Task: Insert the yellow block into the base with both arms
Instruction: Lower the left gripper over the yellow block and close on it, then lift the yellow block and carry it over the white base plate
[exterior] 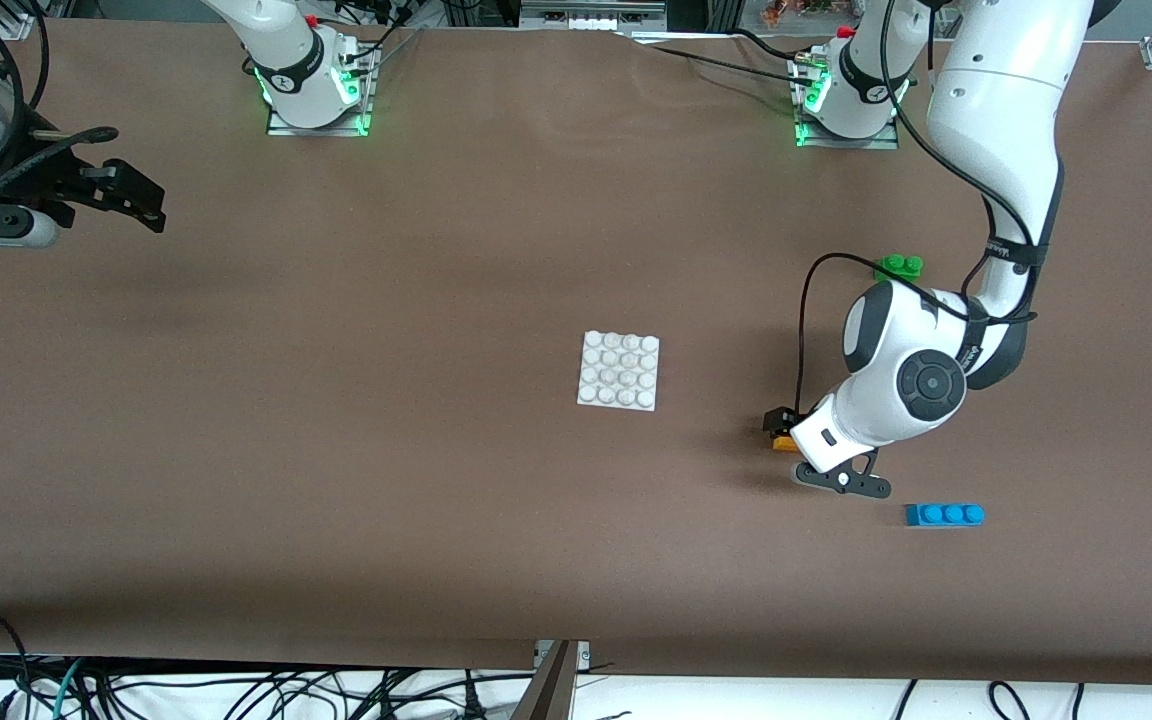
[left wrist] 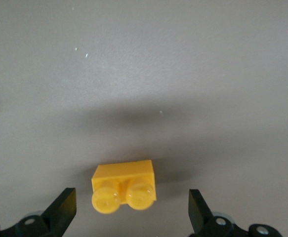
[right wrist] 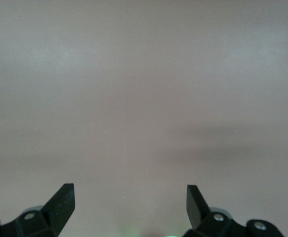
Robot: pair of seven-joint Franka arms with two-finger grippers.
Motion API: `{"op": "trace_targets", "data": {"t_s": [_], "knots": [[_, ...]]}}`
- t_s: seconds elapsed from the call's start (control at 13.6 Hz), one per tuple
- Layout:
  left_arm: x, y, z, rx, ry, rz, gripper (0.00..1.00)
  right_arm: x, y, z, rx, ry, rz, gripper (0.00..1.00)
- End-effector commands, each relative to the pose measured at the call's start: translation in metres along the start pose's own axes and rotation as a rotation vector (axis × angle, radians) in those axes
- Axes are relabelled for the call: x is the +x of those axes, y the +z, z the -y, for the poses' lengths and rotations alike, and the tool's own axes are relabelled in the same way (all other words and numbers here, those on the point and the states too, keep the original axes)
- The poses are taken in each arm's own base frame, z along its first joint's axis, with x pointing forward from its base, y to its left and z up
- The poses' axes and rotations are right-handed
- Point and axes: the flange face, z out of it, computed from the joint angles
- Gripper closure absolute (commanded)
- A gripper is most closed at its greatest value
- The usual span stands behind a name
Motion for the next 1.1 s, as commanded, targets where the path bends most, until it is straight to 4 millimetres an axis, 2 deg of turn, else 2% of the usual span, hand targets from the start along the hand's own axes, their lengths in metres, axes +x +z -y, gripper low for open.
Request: {"op": "trace_targets", "data": {"t_s": [0.0, 0.37, 0.51, 0.59, 0.74, 0.81, 0.88, 0.96, 1.03], "knots": [[-0.003, 0.021, 0.004, 0.031, 0.009, -0.029, 0.00, -0.001, -0.007, 0.001, 0.001, -0.010, 0.001, 0.00], [-0.011, 0.051, 0.005, 0.033, 0.008, -0.005, 0.00, -0.001, -0.007, 0.001, 0.001, -0.010, 0.001, 0.00], [-0.012, 0.055, 0.006, 0.034, 0.006, 0.000, 0.00, -0.001, -0.007, 0.002, 0.001, -0.010, 0.001, 0.00], [-0.011, 0.055, 0.005, 0.035, 0.009, -0.001, 0.05, -0.001, -0.007, 0.002, 0.001, -0.010, 0.001, 0.00], [-0.010, 0.051, 0.004, 0.033, 0.006, -0.008, 0.59, -0.001, -0.007, 0.002, 0.001, -0.010, 0.001, 0.00], [-0.009, 0.046, 0.003, 0.033, -0.004, -0.014, 0.71, -0.001, -0.007, 0.004, 0.002, -0.011, 0.001, 0.00], [-0.008, 0.041, 0.004, 0.033, -0.014, -0.016, 0.74, -0.001, -0.007, 0.004, 0.002, -0.011, 0.001, 0.00], [-0.005, 0.026, 0.003, 0.032, -0.012, -0.034, 0.84, -0.001, -0.007, 0.005, 0.002, -0.013, 0.002, 0.00], [-0.005, 0.012, 0.003, 0.033, -0.016, -0.033, 0.86, -0.001, -0.007, 0.005, 0.002, -0.013, 0.001, 0.00]]}}
